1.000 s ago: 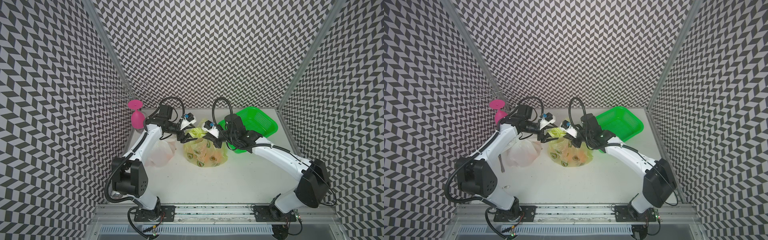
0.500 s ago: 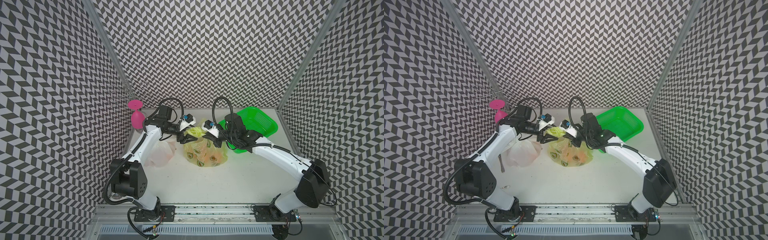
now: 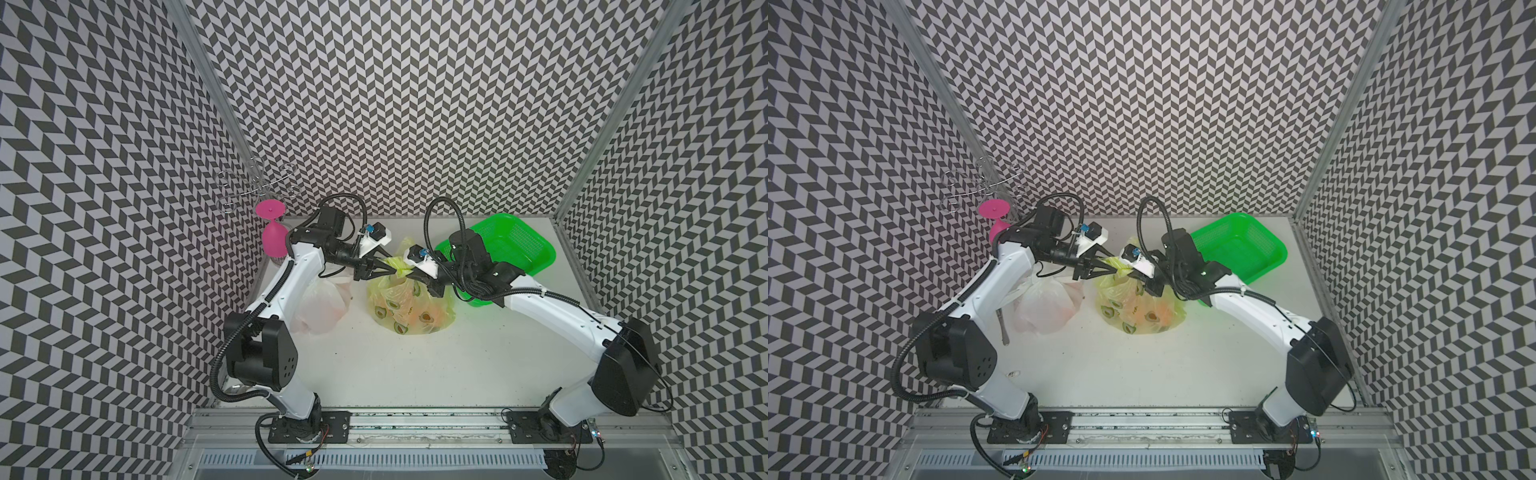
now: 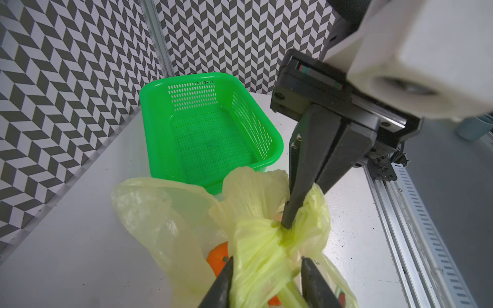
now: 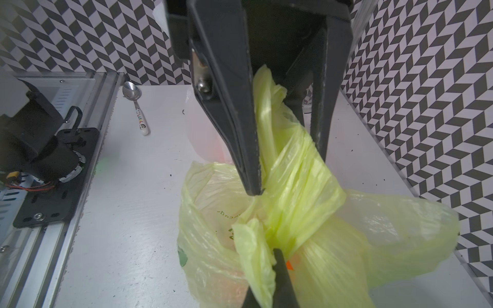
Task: Place the oranges into plastic bags & tie knots
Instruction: Tie the plastic bag at the center of the board.
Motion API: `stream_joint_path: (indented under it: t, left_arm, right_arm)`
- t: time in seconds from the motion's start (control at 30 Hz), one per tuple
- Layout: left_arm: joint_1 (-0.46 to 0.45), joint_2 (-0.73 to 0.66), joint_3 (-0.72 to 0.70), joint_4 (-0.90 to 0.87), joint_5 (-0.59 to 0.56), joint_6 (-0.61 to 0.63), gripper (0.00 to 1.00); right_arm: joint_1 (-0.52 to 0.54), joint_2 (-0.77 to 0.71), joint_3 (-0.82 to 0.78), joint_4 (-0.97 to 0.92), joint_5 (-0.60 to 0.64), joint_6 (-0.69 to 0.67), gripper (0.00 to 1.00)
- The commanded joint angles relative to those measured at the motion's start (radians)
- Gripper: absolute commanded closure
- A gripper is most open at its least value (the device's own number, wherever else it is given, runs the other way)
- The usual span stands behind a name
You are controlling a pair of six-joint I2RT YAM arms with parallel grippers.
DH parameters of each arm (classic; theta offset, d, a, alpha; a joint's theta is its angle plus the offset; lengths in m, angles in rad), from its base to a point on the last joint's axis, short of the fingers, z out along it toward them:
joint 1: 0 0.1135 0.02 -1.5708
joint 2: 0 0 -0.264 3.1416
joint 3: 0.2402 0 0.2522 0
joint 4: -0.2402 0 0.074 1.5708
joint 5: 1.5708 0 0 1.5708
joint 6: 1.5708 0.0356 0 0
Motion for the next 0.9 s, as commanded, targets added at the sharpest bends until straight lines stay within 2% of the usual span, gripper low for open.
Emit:
stream_joint_path:
  t: [0.0, 0.3, 0.4, 0.5, 0.67, 0.83, 0.87]
  left_arm:
    - [0.003, 0.009, 0.024, -0.058, 0.036, 0.025, 0.62]
    - [-0.002, 0.013, 0.016, -0.024, 0.061, -0.034, 0.77]
    - [-0.004, 0.013, 0.019, -0.009, 0.069, -0.053, 0.86]
    - [-0.004, 0.000, 0.012, 0.013, 0.070, -0.054, 0.98]
    - [-0.004, -0.063, -0.049, 0.113, 0.051, -0.050, 1.00]
    - [-0.004, -0.169, -0.148, 0.278, 0.052, -0.063, 1.00]
    - [-0.004, -0.187, -0.168, 0.305, 0.058, -0.061, 1.00]
  right_arm:
    - [-0.004, -0.033, -0.008, 0.031, -0.017, -0.028, 1.00]
    - [0.002, -0.022, -0.035, 0.069, 0.005, -0.027, 1.00]
    - [0.009, -0.019, -0.039, 0.078, 0.009, -0.023, 0.98]
    - [0.011, -0.021, -0.029, 0.068, 0.016, -0.022, 0.93]
    - [0.010, -0.058, 0.035, -0.024, 0.010, -0.026, 0.65]
    - [-0.011, -0.112, 0.116, -0.164, -0.134, -0.070, 0.48]
    - [-0.018, -0.115, 0.133, -0.190, -0.168, -0.078, 0.42]
